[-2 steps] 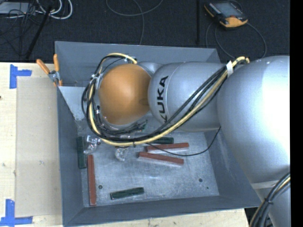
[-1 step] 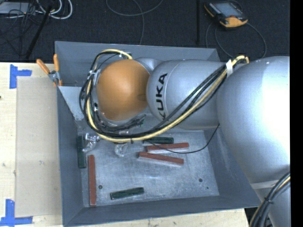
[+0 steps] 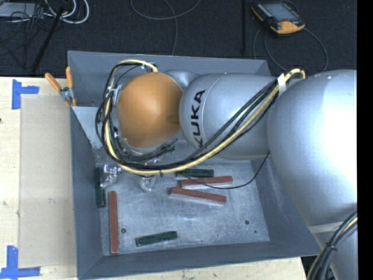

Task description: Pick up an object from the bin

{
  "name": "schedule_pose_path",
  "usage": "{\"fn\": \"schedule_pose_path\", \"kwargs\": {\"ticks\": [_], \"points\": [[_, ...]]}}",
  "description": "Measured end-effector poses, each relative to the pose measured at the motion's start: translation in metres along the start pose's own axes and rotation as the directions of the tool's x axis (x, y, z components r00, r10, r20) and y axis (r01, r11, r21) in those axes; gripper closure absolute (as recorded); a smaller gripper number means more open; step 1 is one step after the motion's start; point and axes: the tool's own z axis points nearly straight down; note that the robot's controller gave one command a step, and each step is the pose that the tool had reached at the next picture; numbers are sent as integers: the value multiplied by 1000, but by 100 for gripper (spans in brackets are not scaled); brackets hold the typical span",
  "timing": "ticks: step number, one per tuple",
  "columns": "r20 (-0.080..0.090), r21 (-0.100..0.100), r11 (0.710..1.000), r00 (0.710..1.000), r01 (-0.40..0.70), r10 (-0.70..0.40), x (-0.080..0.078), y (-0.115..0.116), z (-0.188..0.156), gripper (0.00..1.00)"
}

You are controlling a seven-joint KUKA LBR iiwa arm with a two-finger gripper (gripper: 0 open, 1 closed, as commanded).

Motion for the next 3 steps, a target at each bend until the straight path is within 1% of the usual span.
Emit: {"fn": "schedule_pose_path", "kwargs": {"ticks": [1, 2, 3], "points": [[1, -10, 968, 968, 252, -252, 35, 21, -31, 0], [0, 3, 980, 980, 199, -199, 26, 43, -19, 0], [4, -7, 981, 981, 196, -196, 64, 78, -11, 0]]}}
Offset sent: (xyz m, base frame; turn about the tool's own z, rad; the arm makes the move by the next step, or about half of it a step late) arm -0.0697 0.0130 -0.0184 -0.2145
